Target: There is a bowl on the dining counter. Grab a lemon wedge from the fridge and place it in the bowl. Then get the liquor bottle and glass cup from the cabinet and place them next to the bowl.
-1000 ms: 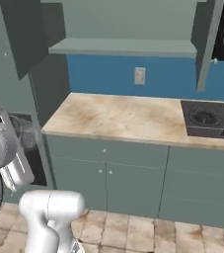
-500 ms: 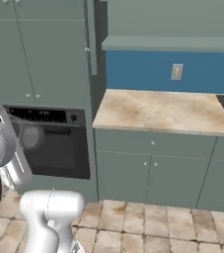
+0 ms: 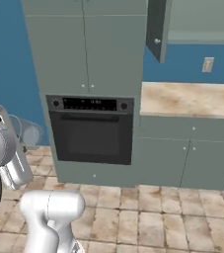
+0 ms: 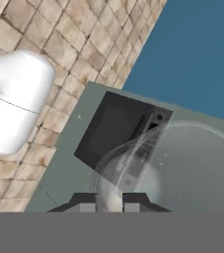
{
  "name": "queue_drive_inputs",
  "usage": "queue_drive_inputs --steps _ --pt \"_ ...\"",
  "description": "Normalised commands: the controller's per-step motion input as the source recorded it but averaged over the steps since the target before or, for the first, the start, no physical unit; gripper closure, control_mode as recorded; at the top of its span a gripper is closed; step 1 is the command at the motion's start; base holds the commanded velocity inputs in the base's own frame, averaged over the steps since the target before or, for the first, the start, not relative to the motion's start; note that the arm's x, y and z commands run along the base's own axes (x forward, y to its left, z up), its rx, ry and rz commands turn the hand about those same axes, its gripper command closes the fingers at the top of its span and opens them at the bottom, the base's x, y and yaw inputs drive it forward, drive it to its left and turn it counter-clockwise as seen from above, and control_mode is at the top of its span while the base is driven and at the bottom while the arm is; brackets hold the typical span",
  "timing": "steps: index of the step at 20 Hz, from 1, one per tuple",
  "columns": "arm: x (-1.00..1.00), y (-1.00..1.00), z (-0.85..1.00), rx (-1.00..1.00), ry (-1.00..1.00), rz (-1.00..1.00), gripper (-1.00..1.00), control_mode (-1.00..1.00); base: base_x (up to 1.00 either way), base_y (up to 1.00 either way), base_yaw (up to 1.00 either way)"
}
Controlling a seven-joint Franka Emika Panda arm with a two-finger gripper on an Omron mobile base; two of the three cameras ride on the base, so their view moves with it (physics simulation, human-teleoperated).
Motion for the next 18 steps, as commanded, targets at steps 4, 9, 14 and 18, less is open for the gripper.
queue_drive_inputs --steps 4,9,14,18 --pt "0.0 0.0 0.0 0.0 0.0 0.0 1.0 1.0 -1.0 0.98 -0.07" --pt "0.0 0.0 0.0 0.0 0.0 0.0 1.0 1.0 -1.0 0.7 -0.01" --pt "0.0 0.0 0.0 0.0 0.0 0.0 1.0 1.0 -1.0 0.66 0.0" --pt "0.0 0.0 0.0 0.0 0.0 0.0 1.0 1.0 -1.0 0.6 0.0"
